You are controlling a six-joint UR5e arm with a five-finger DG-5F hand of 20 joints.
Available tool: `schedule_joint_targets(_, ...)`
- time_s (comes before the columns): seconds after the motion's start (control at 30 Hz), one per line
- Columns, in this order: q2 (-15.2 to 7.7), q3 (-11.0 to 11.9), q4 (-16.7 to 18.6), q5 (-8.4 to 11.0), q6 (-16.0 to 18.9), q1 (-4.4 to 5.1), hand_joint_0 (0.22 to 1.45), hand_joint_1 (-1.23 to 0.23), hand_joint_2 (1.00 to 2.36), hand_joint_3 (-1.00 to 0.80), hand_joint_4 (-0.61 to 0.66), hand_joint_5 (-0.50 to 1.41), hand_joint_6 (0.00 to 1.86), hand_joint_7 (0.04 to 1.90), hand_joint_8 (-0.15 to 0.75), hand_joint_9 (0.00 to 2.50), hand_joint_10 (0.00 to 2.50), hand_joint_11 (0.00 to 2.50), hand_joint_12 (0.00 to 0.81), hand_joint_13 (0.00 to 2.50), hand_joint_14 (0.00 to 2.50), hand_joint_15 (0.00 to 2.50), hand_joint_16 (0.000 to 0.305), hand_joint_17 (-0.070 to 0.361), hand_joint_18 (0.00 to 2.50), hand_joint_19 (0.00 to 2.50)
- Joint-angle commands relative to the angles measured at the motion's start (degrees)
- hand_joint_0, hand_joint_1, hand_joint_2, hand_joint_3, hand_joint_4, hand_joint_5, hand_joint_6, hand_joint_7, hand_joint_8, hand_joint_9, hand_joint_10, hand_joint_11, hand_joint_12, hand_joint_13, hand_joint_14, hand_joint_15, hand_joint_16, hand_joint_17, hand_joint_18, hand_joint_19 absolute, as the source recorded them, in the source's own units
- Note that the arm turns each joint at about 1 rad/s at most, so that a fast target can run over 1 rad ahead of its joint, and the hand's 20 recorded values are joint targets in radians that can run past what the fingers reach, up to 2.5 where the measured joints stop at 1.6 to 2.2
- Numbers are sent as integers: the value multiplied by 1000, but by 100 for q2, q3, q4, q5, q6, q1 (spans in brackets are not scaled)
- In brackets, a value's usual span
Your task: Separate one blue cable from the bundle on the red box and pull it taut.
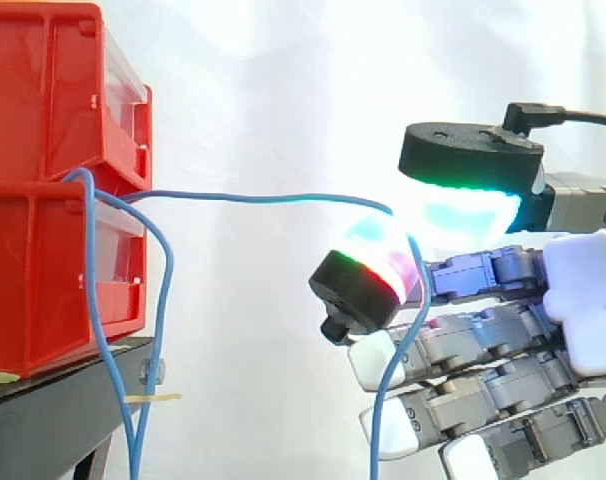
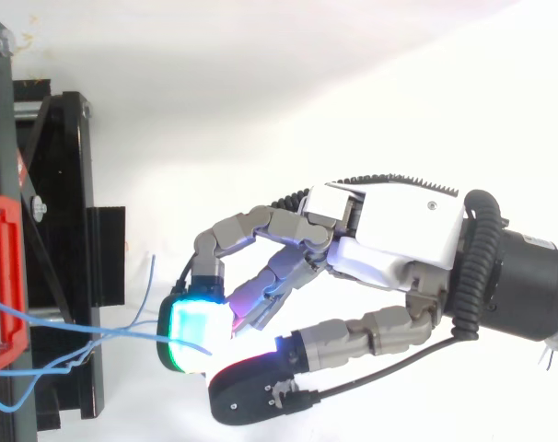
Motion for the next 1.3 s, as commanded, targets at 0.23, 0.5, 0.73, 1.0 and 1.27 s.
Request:
schedule_joint_targets(0.23, 0, 0, 2, 0, 0, -1, 486, -832, 1297, -15, -150, -9, 855, 1134, 254, 979, 1, 0, 375, 860, 10, 282, 53, 119, 849, 330)
schedule_joint_targets(0.5, 0, 0, 2, 0, 0, -1, 486, -834, 1300, -23, -157, -10, 856, 1121, 254, 980, 1, 0, 374, 860, 11, 280, 53, 119, 853, 328)
schedule_joint_targets(0.73, 0, 0, 2, 0, 0, -1, 491, -835, 1282, -17, -155, -11, 857, 1123, 252, 979, 0, 0, 373, 860, 10, 281, 53, 119, 851, 333)
schedule_joint_targets(1.0, 0, 0, -6, 0, 0, -1, 492, -835, 1278, -15, -153, -11, 857, 1124, 253, 979, 0, 0, 373, 859, 10, 279, 53, 119, 849, 331)
schedule_joint_targets(1.27, 0, 0, -6, 0, 0, -1, 489, -834, 1284, -16, -151, -11, 857, 1115, 252, 980, 0, 0, 373, 860, 10, 278, 53, 119, 852, 333)
